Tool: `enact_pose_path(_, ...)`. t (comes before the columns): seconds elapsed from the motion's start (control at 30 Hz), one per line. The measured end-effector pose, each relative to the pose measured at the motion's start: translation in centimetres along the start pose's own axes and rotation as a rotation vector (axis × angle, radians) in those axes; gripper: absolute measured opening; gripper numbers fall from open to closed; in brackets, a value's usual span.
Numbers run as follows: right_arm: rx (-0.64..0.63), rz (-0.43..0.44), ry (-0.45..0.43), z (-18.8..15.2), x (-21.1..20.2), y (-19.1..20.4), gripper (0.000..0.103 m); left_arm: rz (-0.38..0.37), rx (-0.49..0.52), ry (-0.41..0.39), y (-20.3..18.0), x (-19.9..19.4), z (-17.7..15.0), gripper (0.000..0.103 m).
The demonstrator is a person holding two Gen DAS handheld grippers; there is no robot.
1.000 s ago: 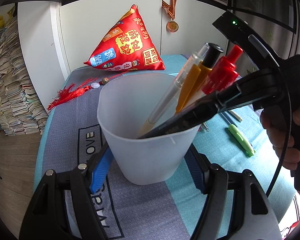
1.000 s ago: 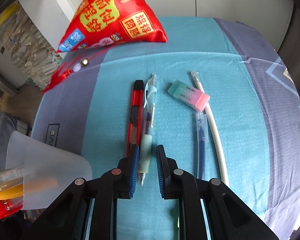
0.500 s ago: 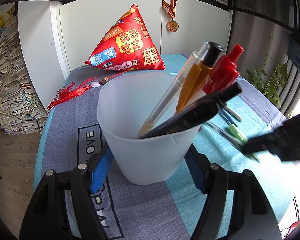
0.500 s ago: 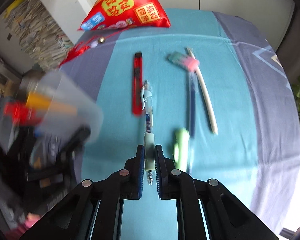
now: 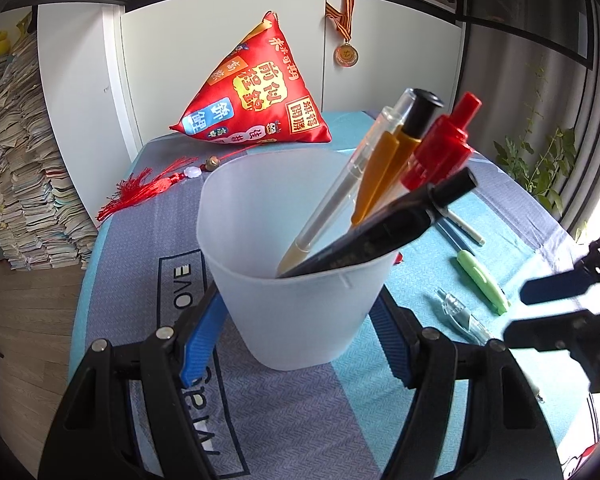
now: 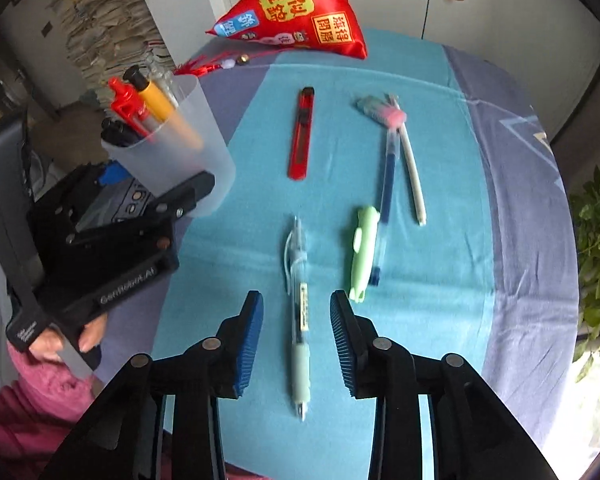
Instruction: Organize stationery
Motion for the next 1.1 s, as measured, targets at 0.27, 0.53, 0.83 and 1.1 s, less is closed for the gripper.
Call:
enact_pose_path(0.27, -0.053, -0.041, 0.032, 3.0, 3.3, 1.0, 0.036, -0.001, 0.000, 0.002, 0.0, 0.1, 0.0, 0.070)
enact_pose_path(0.53, -0.010, -0.024, 0.062, 3.6, 5.4, 0.3, 0.016, -0.001, 0.001, 0.003, -0.1, 0.1, 0.0, 0.070)
enact_pose_path(0.83, 0.086, 0.033, -0.163, 5.5, -3.4, -1.2, 0.016, 0.000, 0.001, 0.005, -0.1, 0.2, 0.0, 0.070)
enact_pose_path(1.1, 0.055, 0.039, -0.480, 10.7, -13.8, 1.6, 0.016, -0.001, 0.000, 0.010, -0.1, 0.3, -0.1, 0.070)
Point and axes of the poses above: each gripper's, at about its wrist camera, not at the fingertips, and x roughly the way its jaws point, y to its left, z to its top, the point moved 9 cm from there along x, roughly the way its jaws point, and after that the axes turned 4 degrees about y, right-handed, at the moved point
